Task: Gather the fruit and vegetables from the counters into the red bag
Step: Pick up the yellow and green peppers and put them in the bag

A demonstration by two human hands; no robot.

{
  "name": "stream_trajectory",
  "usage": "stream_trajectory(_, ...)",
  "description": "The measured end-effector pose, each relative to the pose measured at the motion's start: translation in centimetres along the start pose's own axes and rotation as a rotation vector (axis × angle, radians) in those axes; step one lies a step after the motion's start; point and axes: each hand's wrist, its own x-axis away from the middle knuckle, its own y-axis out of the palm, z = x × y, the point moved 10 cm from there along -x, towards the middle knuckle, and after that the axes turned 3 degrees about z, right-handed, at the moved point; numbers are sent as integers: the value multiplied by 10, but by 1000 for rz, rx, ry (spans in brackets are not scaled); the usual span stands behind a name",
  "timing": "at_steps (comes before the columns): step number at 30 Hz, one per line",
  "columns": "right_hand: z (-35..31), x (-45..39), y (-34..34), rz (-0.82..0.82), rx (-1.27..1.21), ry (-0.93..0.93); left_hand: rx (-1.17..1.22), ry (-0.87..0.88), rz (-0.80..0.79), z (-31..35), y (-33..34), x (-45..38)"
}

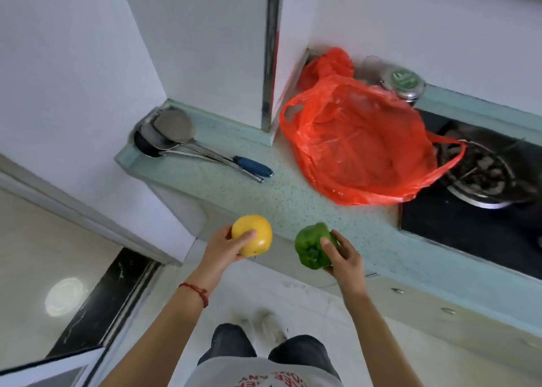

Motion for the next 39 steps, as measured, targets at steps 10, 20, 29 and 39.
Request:
stream_trajectory(10,-9,9,-60,225,-138,-28,-127,45,-250,27,78,-16)
stream_trajectory(20,-48,-43,-86,263,-148,-87,-102,100,-287,69,135,-50)
stream_trajectory(29,-106,-130,-109,207,-162,-110,-48,130,-273,120,201,-89)
stream_trajectory(39,-143,-219,-115,263,-54,-80,-81,117,-235,169,264,-149)
